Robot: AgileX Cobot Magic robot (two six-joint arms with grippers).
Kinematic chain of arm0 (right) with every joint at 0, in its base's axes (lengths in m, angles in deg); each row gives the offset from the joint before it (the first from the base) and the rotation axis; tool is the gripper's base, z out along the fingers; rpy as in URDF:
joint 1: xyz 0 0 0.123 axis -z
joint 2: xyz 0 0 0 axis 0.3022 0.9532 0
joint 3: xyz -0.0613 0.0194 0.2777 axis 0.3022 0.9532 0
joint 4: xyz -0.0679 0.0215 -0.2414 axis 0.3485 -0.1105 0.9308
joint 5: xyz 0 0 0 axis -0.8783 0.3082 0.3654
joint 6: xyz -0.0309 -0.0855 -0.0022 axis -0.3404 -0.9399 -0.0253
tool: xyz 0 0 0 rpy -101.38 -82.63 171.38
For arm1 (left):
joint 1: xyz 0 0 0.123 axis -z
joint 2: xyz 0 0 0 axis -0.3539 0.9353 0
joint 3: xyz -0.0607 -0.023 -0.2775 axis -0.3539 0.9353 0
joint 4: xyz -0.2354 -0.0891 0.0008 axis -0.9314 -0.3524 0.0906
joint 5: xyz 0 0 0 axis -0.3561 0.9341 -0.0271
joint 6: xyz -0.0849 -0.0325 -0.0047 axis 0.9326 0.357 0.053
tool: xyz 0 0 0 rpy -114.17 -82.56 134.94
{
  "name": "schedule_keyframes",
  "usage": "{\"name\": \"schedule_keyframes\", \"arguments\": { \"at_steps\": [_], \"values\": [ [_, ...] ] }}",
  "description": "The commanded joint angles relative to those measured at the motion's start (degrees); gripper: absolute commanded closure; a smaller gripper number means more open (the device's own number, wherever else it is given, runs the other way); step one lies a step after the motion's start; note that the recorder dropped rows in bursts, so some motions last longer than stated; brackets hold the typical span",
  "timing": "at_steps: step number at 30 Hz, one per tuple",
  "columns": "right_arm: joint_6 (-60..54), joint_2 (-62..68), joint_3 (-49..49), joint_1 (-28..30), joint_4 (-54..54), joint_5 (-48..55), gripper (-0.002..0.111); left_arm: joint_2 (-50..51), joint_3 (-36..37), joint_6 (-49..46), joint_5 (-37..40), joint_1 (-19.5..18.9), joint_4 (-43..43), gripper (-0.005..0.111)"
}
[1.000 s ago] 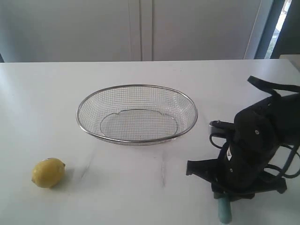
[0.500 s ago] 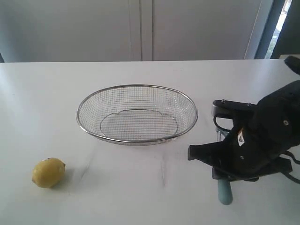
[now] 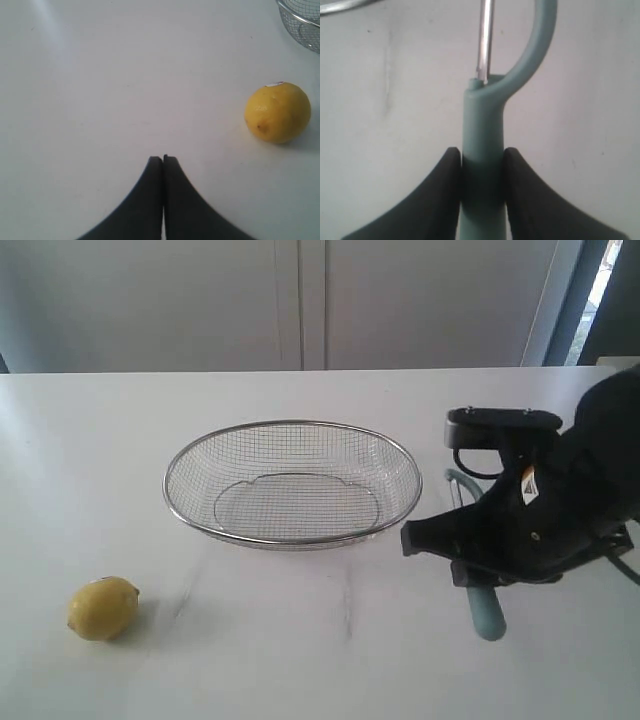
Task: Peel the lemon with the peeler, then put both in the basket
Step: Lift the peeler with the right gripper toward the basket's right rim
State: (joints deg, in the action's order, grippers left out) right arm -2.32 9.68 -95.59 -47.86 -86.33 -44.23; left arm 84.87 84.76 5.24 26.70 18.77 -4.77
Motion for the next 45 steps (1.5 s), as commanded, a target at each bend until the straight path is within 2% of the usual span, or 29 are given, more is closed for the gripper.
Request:
{"name": "schedule_keyframes", "arguments": {
  "at_steps": [1, 13, 21, 45],
  "values": [
    [-3.7, -0.6, -3.5, 0.0, 0.1, 0.9, 0.108, -0.3, 0.4, 0.0, 0.2, -0.1, -0.2, 0.107],
    [-5.5, -0.6, -6.6, 0.0, -0.7, 3.0, 0.108, -0.3, 0.4, 0.0, 0.2, -0.1, -0.2, 0.107],
    [-7.7, -0.6, -6.5, 0.0, -7.2, 5.2, 0.108, -0.3, 0.4, 0.0, 0.2, -0.1, -0.2, 0.107],
    [-10.7, 0.2, -6.5, 0.0, -11.5, 3.7, 0.108, -0.3, 0.4, 0.0, 0.2, -0.1, -0.2, 0.107]
  ]
}}
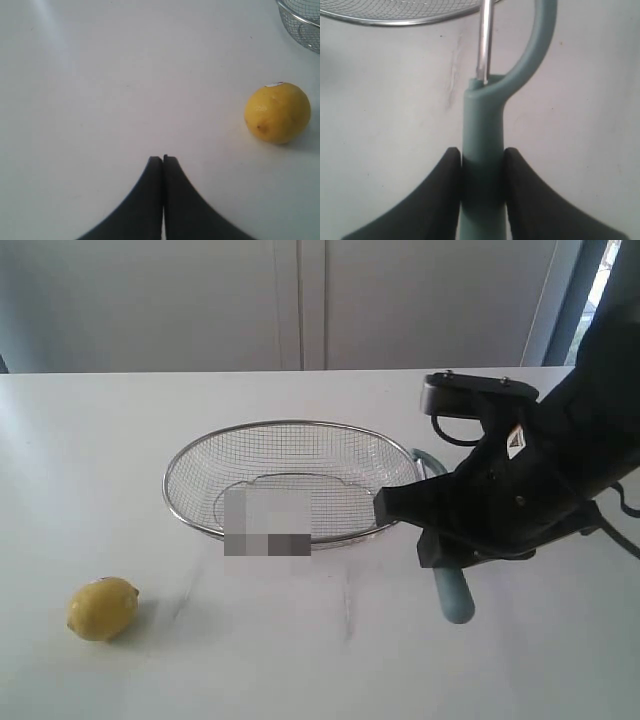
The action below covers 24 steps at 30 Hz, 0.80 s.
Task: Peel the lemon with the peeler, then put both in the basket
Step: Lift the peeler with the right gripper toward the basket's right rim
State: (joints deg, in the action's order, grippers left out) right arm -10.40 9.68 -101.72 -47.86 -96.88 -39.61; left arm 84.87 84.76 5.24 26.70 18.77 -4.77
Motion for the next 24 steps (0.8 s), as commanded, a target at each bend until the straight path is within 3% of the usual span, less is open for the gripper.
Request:
{"name": "schedule_keyframes", "arguments": {
  "at_steps": [1, 12, 24],
  "values": [
    [-3.4, 0.5, -0.4, 0.0, -1.6, -1.0, 0.108, -0.3, 0.4, 0.0, 0.2, -0.1, -0.2, 0.107],
    [-7.8, 0.7, -0.4, 0.0, -6.2, -1.2, 0.108, -0.3, 0.4, 0.0, 0.2, -0.1, -0.2, 0.107],
    [-11.0, 0.7, -2.9, 5.5, -6.3, 2.3, 0.108, -0.3, 0.4, 0.0, 0.2, -0.1, -0.2, 0.107]
  ]
}}
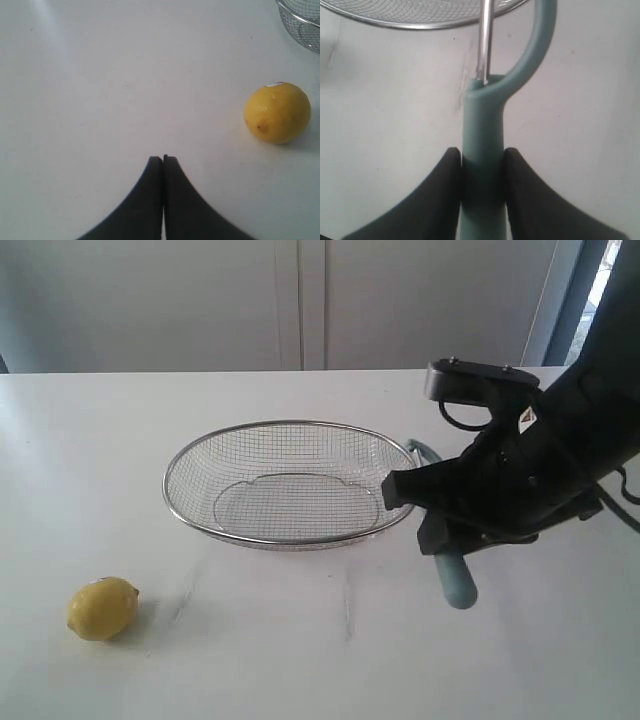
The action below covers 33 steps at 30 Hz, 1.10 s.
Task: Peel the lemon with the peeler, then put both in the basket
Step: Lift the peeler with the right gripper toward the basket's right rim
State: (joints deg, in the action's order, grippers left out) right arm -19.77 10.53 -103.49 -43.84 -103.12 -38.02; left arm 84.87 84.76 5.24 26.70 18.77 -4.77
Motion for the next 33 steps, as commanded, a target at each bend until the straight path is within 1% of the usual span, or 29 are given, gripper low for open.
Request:
{"name": "schedule_keyframes", "arguments": {
  "at_steps": [1, 8, 33],
  "values": [
    [-2.1, -0.2, -1.4, 1.8, 0.0, 0.8, 0.108, -0.3, 0.4, 0.0, 0.2, -0.1, -0.2, 0.107],
    [-4.6, -0.2, -3.1, 5.1, 0.0, 3.9, 0.108, -0.3, 0.4, 0.0, 0.2, -0.1, -0.2, 0.107],
    [-4.6, -0.2, -3.0, 5.2, -0.6, 5.5, 0.108, -0.3, 0.4, 0.0, 0.2, -0.1, -0.2, 0.107]
  ]
}}
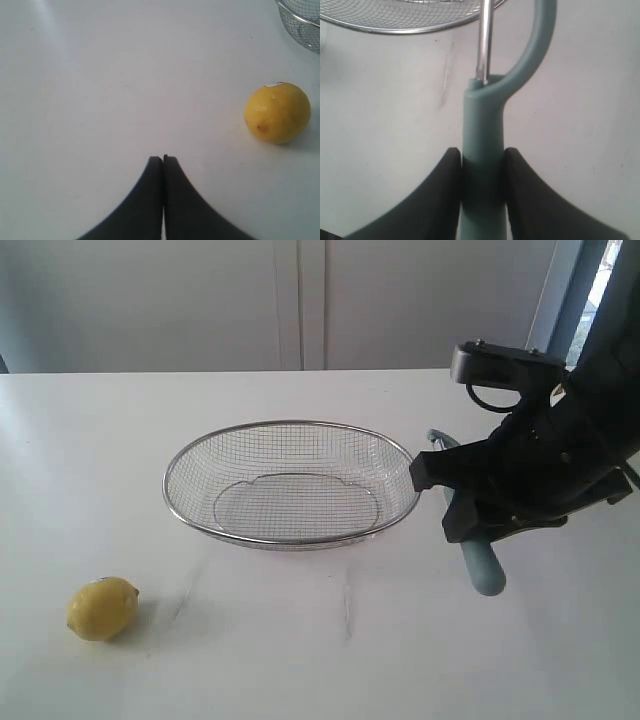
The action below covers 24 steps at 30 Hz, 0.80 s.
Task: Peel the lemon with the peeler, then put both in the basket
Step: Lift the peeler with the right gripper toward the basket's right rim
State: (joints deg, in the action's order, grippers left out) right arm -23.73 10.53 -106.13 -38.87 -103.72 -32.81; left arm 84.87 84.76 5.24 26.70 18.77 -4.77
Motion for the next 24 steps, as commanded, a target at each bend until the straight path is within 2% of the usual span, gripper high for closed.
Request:
{"name": "schedule_keyframes", "arguments": {
  "at_steps": [1, 24],
  "values": [
    [-0.6, -0.2, -0.4, 0.3, -0.1, 0.4, 0.108, -0.3, 0.4, 0.0, 0.2, -0.1, -0.2, 0.107],
    [0.0, -0.2, -3.8, 0.3, -0.3, 2.5, 0.108, -0.3, 0.4, 0.0, 0.2, -0.1, -0.2, 0.107]
  ]
}}
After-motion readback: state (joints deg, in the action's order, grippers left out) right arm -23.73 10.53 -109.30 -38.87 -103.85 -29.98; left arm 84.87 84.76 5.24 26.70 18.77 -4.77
